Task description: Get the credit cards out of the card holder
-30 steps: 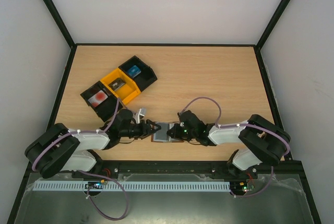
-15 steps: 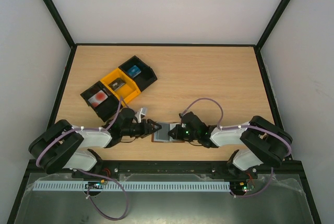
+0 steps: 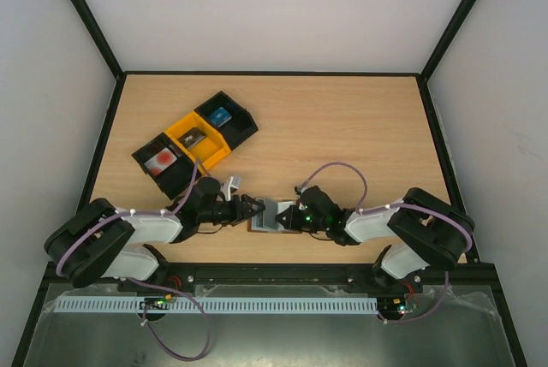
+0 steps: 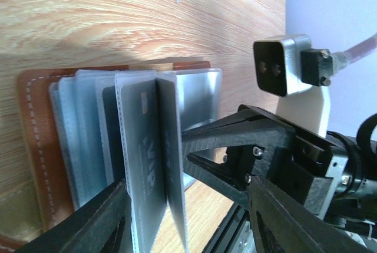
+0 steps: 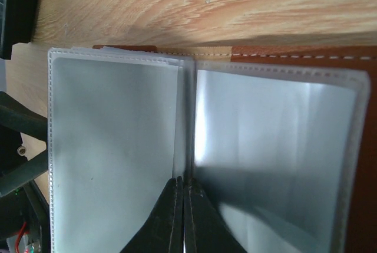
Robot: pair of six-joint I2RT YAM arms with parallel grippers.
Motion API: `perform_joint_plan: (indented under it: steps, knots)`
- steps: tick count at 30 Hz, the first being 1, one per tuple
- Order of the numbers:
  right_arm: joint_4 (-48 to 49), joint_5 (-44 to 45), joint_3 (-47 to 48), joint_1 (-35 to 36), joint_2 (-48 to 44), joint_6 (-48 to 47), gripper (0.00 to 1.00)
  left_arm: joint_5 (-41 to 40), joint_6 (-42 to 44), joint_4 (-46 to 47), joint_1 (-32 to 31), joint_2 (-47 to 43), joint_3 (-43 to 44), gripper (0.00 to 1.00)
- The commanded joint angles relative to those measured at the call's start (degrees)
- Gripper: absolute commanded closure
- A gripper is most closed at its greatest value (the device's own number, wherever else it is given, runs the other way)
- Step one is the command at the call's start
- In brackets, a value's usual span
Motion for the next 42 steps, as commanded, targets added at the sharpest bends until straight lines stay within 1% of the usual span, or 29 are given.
perform_joint_plan:
  steps: [1, 10, 11, 14, 15, 19, 21, 26, 30, 34, 38, 42]
  knots:
    - [-4.7, 2.0, -2.5, 0.4, 2.7, 0.0, 0.98, 0.6, -0.3, 0.7, -0.8, -2.3, 0.1, 0.43]
    - [-4.7, 2.0, -2.6, 0.4, 2.5, 0.0, 0.98, -2.1, 0.2, -3.0, -2.2, -3.4, 1.9, 0.40]
    - [-4.6, 2.0, -2.7, 0.4, 2.6, 0.1, 0.98, -3.8, 0.5, -4.5, -2.6, -4.2, 2.4, 0.40]
    - [-4.5, 1.6, -2.7, 0.4, 2.4, 0.3, 0.98, -11.4, 2.8, -15.7, -4.9, -6.5, 6.1, 0.38]
    - [-4.5, 1.6, -2.8, 0.4, 2.3, 0.4, 0.98, -12.4, 3.1, -18.1, -5.5, -7.1, 6.8, 0.37]
    - [-4.6, 2.3, -3.3, 0.4, 1.3, 0.4, 0.98, -12.1, 1.3, -16.0, -6.6, -9.1, 6.9, 0.37]
    - [-4.6, 2.3, -3.2, 0.4, 1.5, 0.3, 0.98, -12.6, 1.2, -16.5, -7.2, -8.9, 7.5, 0.37]
    - [-3.2, 1.7, -3.3, 0.4, 2.8, 0.6, 0.98, -12.3, 1.4, -15.0, -7.5, -6.5, 7.5, 0.36]
    - [-1.9, 1.2, -3.6, 0.4, 3.7, 0.8, 0.98, -10.3, 1.8, -12.5, -7.4, -2.8, 7.7, 0.37]
    - [-1.9, 1.2, -3.7, 0.4, 3.5, 0.8, 0.98, -9.0, 1.3, -10.4, -7.4, -1.1, 7.7, 0.37]
    - [-1.6, 1.4, -4.0, 0.4, 2.7, 0.9, 0.98, -7.9, 0.8, -9.0, -7.6, -0.2, 7.8, 0.43]
    - [-1.8, 2.0, -3.9, 0.4, 2.3, 1.0, 0.95, -7.7, 0.3, -8.7, -8.0, 1.6, 8.2, 0.50]
